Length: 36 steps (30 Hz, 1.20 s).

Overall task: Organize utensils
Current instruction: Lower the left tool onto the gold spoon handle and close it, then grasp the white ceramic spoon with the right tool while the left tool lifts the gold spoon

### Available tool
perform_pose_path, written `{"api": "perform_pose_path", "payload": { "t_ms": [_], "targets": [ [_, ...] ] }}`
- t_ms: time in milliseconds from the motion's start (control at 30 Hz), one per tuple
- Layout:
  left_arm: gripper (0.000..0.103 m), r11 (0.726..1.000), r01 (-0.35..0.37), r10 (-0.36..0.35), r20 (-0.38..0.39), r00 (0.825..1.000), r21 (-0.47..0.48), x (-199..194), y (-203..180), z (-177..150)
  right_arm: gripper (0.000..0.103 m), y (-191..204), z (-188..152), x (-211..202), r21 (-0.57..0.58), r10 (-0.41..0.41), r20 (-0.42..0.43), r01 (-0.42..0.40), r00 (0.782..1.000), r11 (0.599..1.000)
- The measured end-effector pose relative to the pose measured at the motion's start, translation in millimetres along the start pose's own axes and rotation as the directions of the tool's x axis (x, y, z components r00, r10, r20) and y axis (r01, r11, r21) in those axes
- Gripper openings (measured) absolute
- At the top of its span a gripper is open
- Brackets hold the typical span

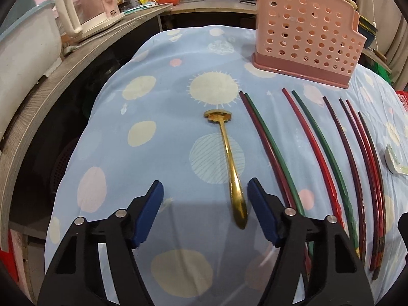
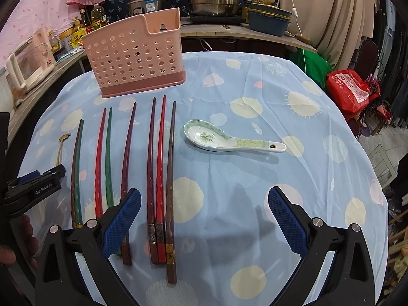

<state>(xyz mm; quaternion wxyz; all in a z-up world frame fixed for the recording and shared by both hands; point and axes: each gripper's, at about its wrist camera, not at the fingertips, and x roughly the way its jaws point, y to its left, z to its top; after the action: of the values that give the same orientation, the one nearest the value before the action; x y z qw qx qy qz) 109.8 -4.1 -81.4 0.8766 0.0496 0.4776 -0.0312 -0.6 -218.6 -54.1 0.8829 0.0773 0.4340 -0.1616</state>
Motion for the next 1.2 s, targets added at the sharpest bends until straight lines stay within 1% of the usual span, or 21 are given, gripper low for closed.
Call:
{"api": "perform_pose_path", "payload": {
  "t_ms": [33, 67, 133, 167, 267, 300, 433, 533, 600, 733, 800, 867, 900, 967, 1000, 1033, 1067, 1133, 1200],
  "targets": [
    [0.055, 1.000, 0.010, -0.010, 0.000, 1.000, 0.003, 0.3, -1.1, 1.0, 0.096, -0.1, 0.9, 1.2, 0.001, 0.000, -0.002, 0.000, 1.000, 1.000],
    [0.052, 1.000, 0.020, -0.020, 0.001, 1.000, 0.006, -0.2, -2.2, 0.8, 0.096, -0.3, 1.6, 2.3, 0.002, 0.000, -0.003, 0.000, 1.000, 1.000],
    [0.037, 0.999, 0.051, -0.051, 0.000, 0.999, 0.012, -2.4, -4.6, -0.4, 0.096, 0.3, 2.6, 3.3, 0.001, 0.000, -0.005, 0.000, 1.000, 1.000],
    [0.033, 0.998, 0.062, -0.062, 0.001, 0.998, 0.021, -3.7, -6.4, -1.3, 0.096, 0.6, 2.7, 3.2, 0.000, 0.000, -0.004, 0.000, 1.000, 1.000],
    [0.014, 0.995, 0.097, -0.097, -0.003, 0.995, 0.031, -8.2, -8.8, -4.4, 0.096, 1.1, 2.9, 2.2, -0.004, -0.001, 0.001, 0.001, 1.000, 1.000],
    [0.010, 0.994, 0.107, -0.107, -0.005, 0.994, 0.029, -9.1, -8.2, -5.0, 0.096, 0.5, 3.4, 2.2, -0.003, 0.000, 0.002, 0.000, 1.000, 1.000],
    [0.010, 0.990, 0.142, -0.142, -0.014, 0.990, 0.020, -13.5, -5.0, -6.8, 0.096, -4.6, 6.8, -1.5, 0.003, 0.001, 0.011, -0.001, 1.000, 1.000],
    [0.009, 0.989, 0.149, -0.148, -0.008, 0.989, 0.019, -21.0, -1.9, -7.5, 0.096, -12.1, 16.2, -5.5, 0.006, 0.001, 0.036, -0.001, 0.999, 1.000],
    [0.009, 0.989, 0.146, -0.146, 0.001, 0.989, 0.023, -27.2, -0.3, -7.1, 0.096, -18.9, 28.0, -6.2, 0.005, 0.008, 0.054, -0.009, 0.998, 1.000],
    [0.009, 0.990, 0.141, -0.141, 0.009, 0.990, 0.029, -34.3, 0.9, -7.6, 0.093, -36.9, 58.4, 5.3, -0.003, 0.048, 0.056, -0.047, 0.997, 0.999],
    [0.009, 0.990, 0.139, -0.139, 0.004, 0.990, 0.030, -34.7, 0.6, -8.6, 0.092, -45.7, 71.7, 18.2, -0.015, 0.078, 0.031, -0.077, 0.996, 0.997],
    [0.010, 0.990, 0.135, -0.135, 0.000, 0.991, 0.031, -34.2, -0.8, -9.8, 0.089, -51.8, 78.7, 33.1, -0.023, 0.120, -0.016, -0.120, 0.993, 0.992],
    [0.010, 0.990, 0.134, -0.134, -0.003, 0.991, 0.032, -33.7, -1.6, -10.5, 0.086, -53.6, 79.9, 41.1, -0.032, 0.143, -0.042, -0.145, 0.989, 0.989],
    [0.010, 0.990, 0.135, -0.135, -0.008, 0.991, 0.034, -32.9, -3.2, -11.5, 0.080, -54.2, 77.6, 54.2, -0.054, 0.179, -0.097, -0.185, 0.979, 0.981],
    [0.010, 0.990, 0.134, -0.134, -0.009, 0.991, 0.037, -32.6, -4.3, -11.7, 0.077, -54.8, 75.0, 60.4, -0.058, 0.210, -0.128, -0.219, 0.969, 0.974],
    [0.010, 0.990, 0.134, -0.134, -0.010, 0.991, 0.039, -32.3, -4.9, -12.2, 0.073, -54.7, 71.7, 63.9, -0.060, 0.225, -0.151, -0.236, 0.963, 0.970],
    [0.010, 0.990, 0.136, -0.135, -0.012, 0.991, 0.041, -31.9, -5.5, -12.4, 0.072, -54.2, 68.5, 66.2, -0.064, 0.230, -0.167, -0.244, 0.959, 0.968],
    [0.010, 0.990, 0.137, -0.136, -0.016, 0.991, 0.043, -31.0, -7.0, -13.1, 0.064, -51.0, 60.3, 66.0, -0.083, 0.238, -0.185, -0.256, 0.954, 0.963],
    [0.010, 0.989, 0.140, -0.139, -0.019, 0.990, 0.046, -30.8, -8.2, -14.2, 0.059, -48.4, 52.6, 63.9, -0.098, 0.237, -0.194, -0.259, 0.952, 0.961]
  ]
}}
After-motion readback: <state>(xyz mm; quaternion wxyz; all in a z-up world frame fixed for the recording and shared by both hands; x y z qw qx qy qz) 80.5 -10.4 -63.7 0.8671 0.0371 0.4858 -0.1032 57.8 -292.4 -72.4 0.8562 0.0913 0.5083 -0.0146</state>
